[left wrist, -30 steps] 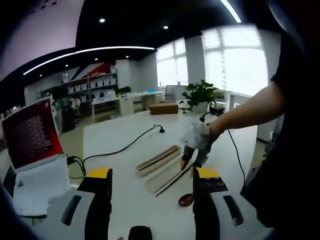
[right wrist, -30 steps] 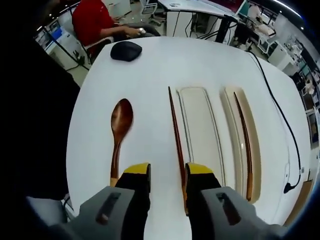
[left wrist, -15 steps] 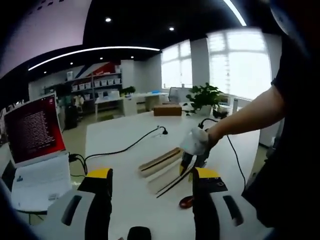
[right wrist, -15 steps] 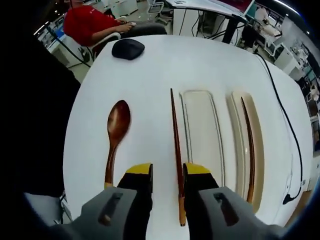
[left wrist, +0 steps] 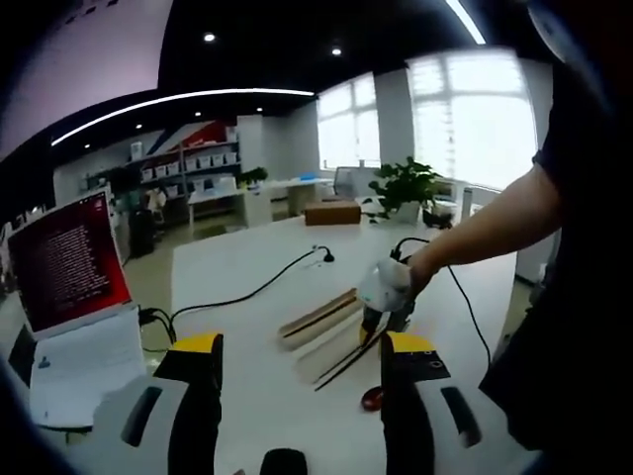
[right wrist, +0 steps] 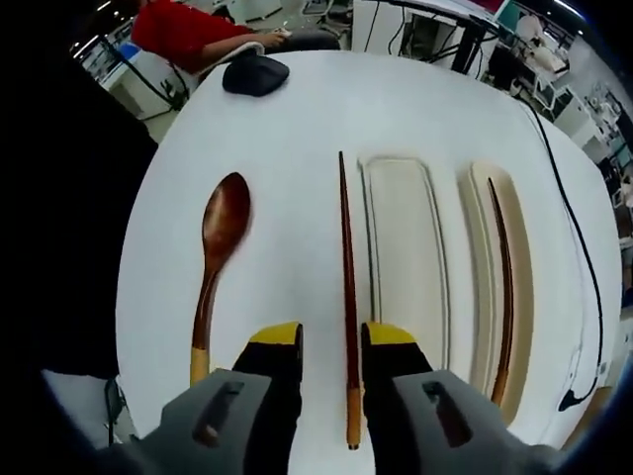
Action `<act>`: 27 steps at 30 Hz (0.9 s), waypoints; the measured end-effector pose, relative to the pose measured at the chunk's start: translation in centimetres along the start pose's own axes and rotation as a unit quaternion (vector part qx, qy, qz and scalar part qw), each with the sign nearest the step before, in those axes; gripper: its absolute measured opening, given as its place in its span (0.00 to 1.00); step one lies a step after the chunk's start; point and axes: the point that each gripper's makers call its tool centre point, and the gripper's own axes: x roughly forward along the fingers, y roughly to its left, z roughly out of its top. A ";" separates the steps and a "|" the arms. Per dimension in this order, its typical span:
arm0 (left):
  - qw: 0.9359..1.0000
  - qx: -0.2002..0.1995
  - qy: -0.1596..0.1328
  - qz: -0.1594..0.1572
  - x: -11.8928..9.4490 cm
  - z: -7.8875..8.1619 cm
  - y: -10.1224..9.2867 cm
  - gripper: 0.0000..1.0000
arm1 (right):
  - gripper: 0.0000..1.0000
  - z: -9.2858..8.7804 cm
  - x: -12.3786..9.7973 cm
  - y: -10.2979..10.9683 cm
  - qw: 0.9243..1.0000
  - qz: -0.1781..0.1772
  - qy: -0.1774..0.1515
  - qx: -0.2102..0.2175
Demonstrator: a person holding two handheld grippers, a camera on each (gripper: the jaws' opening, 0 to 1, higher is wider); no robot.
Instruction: Arrange the utensils inside the cutlery case until each visible utensil rests in its matching compartment.
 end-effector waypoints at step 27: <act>1.000 -0.005 0.014 0.009 0.4 0.3 -3.2 0.66 | 0.16 -0.2 -0.1 0.1 0.999 0.000 0.016 -0.037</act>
